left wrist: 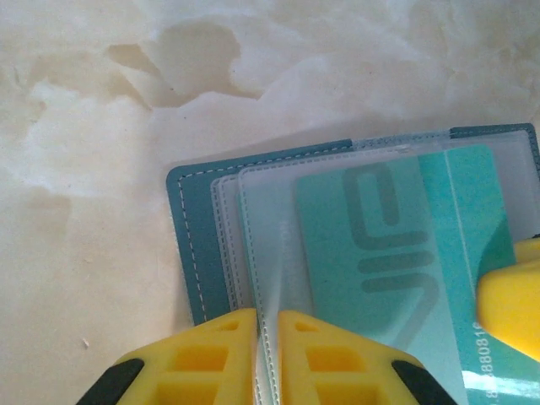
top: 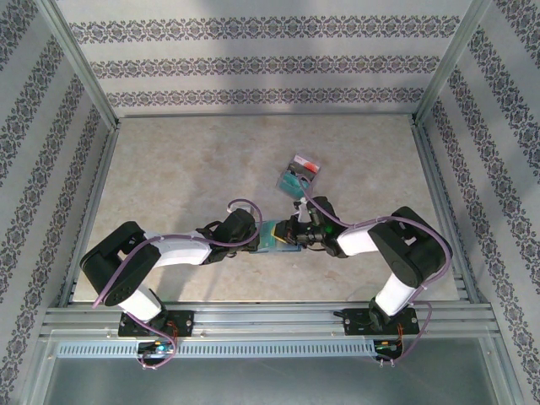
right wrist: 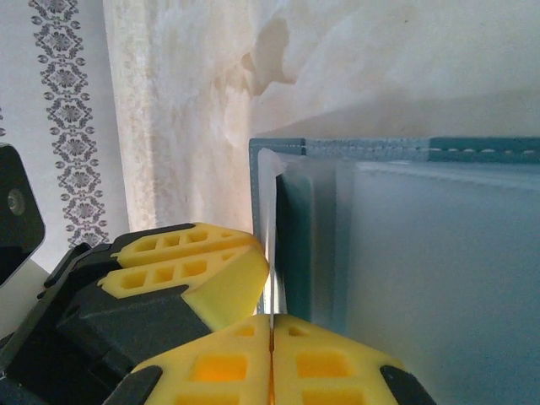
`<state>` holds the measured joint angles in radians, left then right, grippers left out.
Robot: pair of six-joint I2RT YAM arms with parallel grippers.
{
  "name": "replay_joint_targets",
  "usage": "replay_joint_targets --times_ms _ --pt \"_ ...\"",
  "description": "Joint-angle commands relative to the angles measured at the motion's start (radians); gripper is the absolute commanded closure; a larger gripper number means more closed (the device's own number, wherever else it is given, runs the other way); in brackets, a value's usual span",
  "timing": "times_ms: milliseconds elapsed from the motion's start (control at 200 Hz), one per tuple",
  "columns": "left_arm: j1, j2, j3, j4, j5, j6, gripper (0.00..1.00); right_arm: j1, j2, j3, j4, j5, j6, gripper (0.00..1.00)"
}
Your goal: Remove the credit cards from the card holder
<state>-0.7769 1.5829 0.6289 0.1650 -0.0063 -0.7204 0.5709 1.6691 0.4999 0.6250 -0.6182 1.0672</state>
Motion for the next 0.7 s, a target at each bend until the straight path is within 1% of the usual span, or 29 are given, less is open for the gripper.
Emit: replay_joint_targets --times_ms 0,205,320,455,700 --pt "0.007 0.012 0.012 -0.066 -0.018 -0.013 0.87 -0.018 -0.043 -0.012 0.028 -0.002 -0.029 0.92" --pt "0.007 0.014 0.015 -0.073 -0.021 -0.012 0.89 -0.037 -0.057 -0.014 -0.001 -0.005 -0.051 0.96" --pt "0.008 0.012 0.016 -0.077 -0.024 -0.012 0.89 -0.046 -0.074 -0.006 -0.057 0.004 -0.085 0.97" --pt "0.011 0.01 0.021 -0.084 -0.029 -0.007 0.89 -0.053 -0.117 0.019 -0.191 0.035 -0.158 0.99" --pt "0.018 0.002 0.031 -0.094 -0.032 0.006 0.88 -0.067 -0.234 0.116 -0.527 0.132 -0.335 1.0"
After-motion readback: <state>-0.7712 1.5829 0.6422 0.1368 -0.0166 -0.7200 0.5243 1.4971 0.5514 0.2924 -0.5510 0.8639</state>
